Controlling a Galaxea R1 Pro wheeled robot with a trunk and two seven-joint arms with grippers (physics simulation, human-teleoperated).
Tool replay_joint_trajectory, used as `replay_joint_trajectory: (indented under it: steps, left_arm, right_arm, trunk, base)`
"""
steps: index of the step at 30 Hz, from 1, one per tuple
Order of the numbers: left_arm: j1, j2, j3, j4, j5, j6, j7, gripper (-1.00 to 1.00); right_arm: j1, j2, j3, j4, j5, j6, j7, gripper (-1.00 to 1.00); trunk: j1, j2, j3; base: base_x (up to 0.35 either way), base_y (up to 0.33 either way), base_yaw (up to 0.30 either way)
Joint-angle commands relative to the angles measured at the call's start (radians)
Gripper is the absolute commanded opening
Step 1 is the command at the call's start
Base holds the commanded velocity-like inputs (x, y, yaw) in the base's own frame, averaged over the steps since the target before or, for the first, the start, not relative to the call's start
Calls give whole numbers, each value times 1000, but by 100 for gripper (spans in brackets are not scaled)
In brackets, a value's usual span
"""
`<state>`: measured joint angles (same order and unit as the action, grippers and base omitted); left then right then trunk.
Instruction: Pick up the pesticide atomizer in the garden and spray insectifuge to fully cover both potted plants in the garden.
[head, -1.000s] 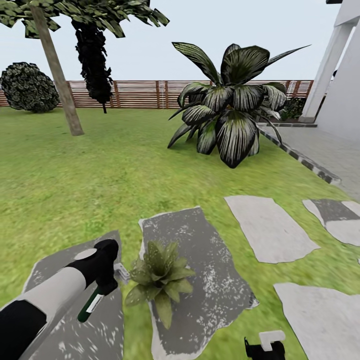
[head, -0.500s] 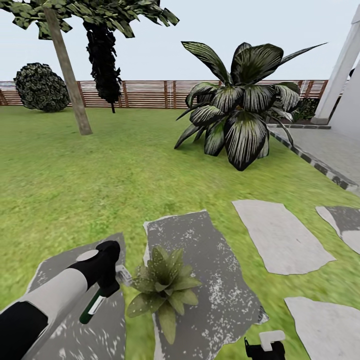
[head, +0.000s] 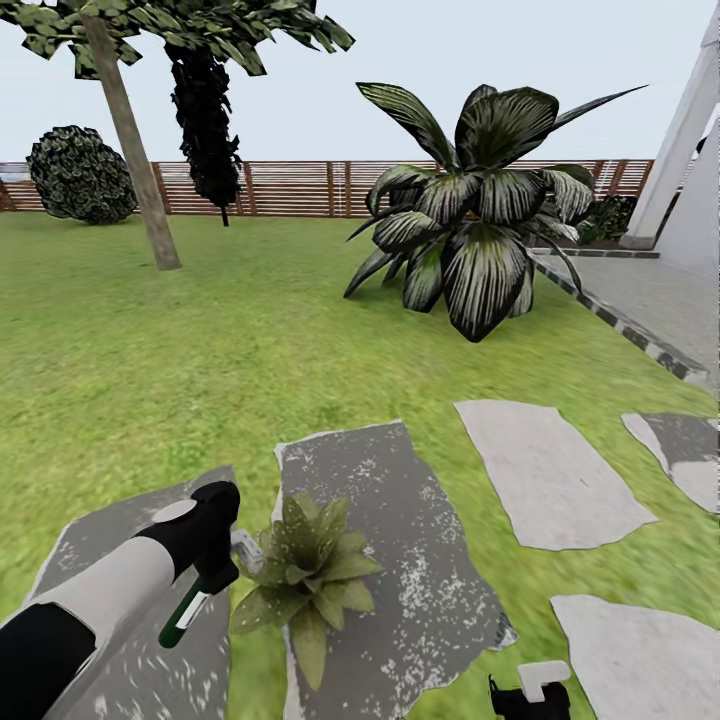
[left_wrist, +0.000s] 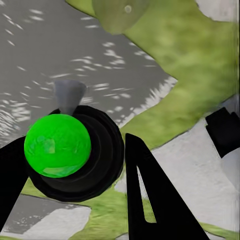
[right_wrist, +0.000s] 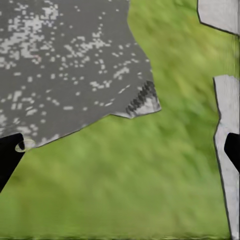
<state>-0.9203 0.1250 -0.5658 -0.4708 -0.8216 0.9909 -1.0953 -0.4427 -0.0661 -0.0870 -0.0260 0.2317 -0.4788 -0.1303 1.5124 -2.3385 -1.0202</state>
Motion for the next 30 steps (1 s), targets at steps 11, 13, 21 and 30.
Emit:
replay_joint_trajectory:
  steps: [11,13,21,30]
  left_arm:
    - [1,17,-3,87,-8,2,-8,-100]
    - [1,18,-2,102,-4,1,-8,-100]
    - [14,15,-1,105,0,-2,-8,-100]
    - [14,17,0,101,1,-1,-8,-100]
  right_arm:
    - [-1,0,-8,1,11,-3,-3,100]
    - [-1,0,-8,1,11,-3,-3,100]
    - [-1,0,-8,1,11,-3,-3,100]
    - [-1,0,-8,1,11,-3,-3,100]
  trunk:
    - [-1,0,-1]
    - [-1,0,-1]
    - [-1,0,-1]
    - [-1,0,-1]
  base:
    - [-80,-59,165]
    - [0,0,117]
    - [0,-46,10]
    - [105,-14,24]
